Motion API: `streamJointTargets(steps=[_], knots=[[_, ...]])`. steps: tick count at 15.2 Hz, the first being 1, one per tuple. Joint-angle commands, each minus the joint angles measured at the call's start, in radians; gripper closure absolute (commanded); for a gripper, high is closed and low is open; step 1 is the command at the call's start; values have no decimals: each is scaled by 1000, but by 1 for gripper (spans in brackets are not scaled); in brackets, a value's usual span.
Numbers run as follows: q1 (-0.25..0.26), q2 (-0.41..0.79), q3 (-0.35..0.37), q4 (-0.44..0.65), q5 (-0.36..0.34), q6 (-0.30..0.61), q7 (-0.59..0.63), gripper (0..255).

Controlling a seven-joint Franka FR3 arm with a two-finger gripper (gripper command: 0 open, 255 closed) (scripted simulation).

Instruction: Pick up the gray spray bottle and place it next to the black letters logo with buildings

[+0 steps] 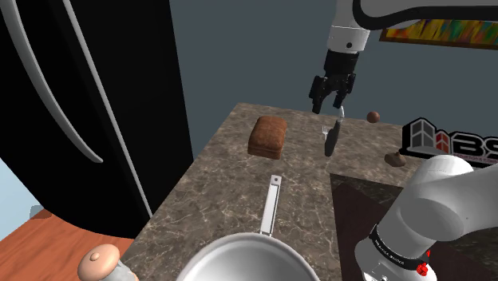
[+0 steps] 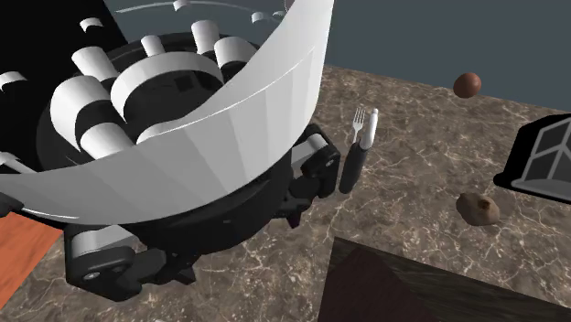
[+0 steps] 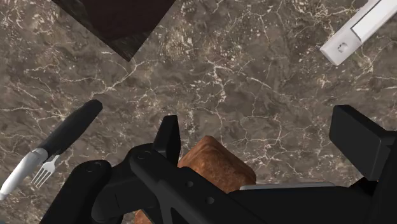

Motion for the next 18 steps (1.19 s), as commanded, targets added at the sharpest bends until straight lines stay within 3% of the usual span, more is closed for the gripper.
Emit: streamJointTargets(steps=[1, 10, 18], knots=[[0, 0, 0, 0, 0, 0, 0, 0], [-100, 299, -138, 107, -14, 87, 13, 0], [-176, 569, -259, 237, 20, 125, 8, 0]])
